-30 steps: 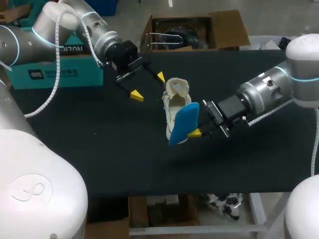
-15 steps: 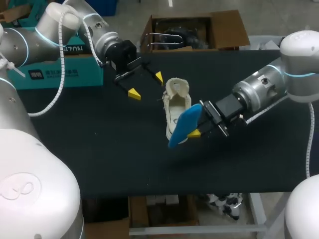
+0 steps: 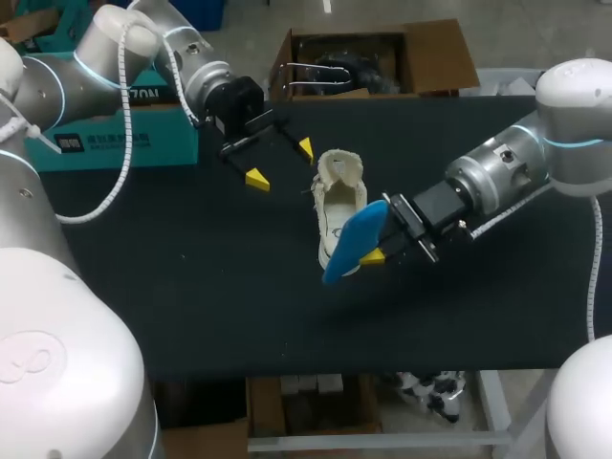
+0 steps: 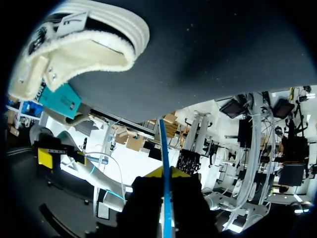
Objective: Open the shoe tongue, take the insole out of the shoe, put the insole back into the shoe, and pack the shoe into the shoebox
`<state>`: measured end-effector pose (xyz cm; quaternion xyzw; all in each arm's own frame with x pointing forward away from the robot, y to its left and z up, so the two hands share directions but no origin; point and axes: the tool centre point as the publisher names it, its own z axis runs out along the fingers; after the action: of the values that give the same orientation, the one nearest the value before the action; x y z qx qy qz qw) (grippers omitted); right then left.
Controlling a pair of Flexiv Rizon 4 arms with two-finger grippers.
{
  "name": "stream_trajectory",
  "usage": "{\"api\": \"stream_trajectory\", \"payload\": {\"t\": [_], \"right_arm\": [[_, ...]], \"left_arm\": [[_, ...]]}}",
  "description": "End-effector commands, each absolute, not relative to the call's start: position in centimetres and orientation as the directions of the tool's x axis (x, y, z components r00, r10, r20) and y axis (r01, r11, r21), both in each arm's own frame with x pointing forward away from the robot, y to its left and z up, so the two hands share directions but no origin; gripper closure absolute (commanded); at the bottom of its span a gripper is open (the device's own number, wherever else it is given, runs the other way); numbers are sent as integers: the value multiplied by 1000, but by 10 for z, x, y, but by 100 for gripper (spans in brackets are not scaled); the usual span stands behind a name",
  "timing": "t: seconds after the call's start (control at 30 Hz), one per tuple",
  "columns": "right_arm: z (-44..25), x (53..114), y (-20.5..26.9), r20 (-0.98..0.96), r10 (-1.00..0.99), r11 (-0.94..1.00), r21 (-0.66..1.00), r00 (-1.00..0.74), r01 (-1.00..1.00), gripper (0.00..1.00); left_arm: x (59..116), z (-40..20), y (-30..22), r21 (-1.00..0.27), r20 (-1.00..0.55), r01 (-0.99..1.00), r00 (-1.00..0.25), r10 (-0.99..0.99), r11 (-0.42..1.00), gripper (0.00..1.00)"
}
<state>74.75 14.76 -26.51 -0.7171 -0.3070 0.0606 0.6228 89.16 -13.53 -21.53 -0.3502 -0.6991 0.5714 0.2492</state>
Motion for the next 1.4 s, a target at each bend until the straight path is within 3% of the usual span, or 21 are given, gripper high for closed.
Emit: {"api": "stream_trajectory", "payload": {"t": [0.03,0.63,0.67,1.23,1.4], "right_arm": [[-266,749,147,294,519,-32,-932,803,362,100],[-266,749,147,294,519,-32,-932,803,362,100],[-266,749,147,294,519,-32,-932,803,362,100],[-267,785,157,313,281,-164,-916,907,366,100],[-272,790,159,335,238,-150,-915,912,376,100]], "left_arm": [[896,-217,-135,-976,-50,198,-624,780,96,0],[896,-217,-135,-976,-50,198,-624,780,96,0],[899,-220,-131,-972,-36,194,-678,735,132,0],[853,-236,-130,-910,-184,316,-888,422,268,0],[844,-240,-129,-931,-222,296,-923,315,212,0]]}}
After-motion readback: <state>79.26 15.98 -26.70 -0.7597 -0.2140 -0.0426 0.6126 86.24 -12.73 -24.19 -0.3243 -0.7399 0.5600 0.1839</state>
